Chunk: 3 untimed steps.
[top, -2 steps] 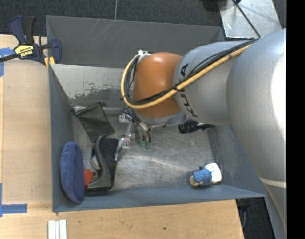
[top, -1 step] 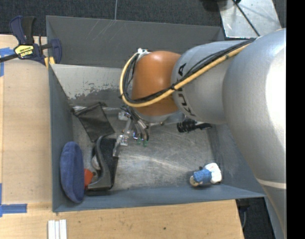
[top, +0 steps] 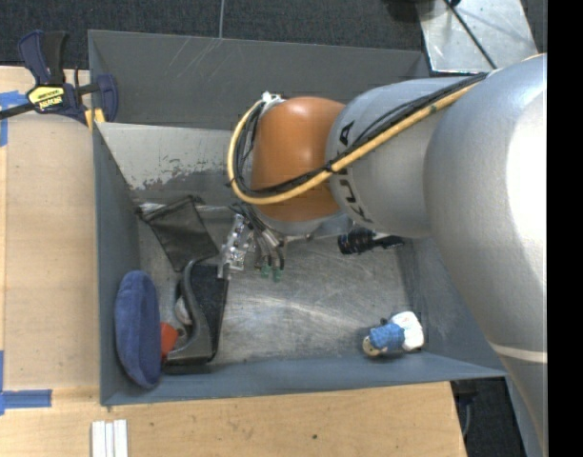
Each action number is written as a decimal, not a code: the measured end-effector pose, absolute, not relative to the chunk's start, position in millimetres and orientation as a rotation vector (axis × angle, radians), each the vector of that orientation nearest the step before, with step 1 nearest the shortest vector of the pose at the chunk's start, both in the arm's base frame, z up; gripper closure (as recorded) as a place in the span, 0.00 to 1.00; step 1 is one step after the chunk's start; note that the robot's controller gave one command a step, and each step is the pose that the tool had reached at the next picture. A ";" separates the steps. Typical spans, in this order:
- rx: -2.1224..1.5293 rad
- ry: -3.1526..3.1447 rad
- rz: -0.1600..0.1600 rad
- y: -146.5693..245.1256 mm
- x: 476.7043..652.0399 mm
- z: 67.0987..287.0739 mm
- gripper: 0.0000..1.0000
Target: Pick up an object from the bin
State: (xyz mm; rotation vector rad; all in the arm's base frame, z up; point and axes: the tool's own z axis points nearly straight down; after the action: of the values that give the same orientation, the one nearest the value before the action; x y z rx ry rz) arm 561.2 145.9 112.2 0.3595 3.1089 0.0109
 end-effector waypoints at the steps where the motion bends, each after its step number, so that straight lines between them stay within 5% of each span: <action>1: 0.365 3.092 0.012 143.4 563.9 110.2 0.00; 2: 0.360 3.113 0.009 145.7 560.5 111.8 1.00; 3: 0.365 3.091 0.011 143.1 564.1 110.2 0.00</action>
Offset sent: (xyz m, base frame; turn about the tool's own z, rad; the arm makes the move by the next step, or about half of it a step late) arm 0.0000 0.0000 0.0000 0.0000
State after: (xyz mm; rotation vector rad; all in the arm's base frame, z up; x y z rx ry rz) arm 564.1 143.1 110.2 0.3649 3.0915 0.0112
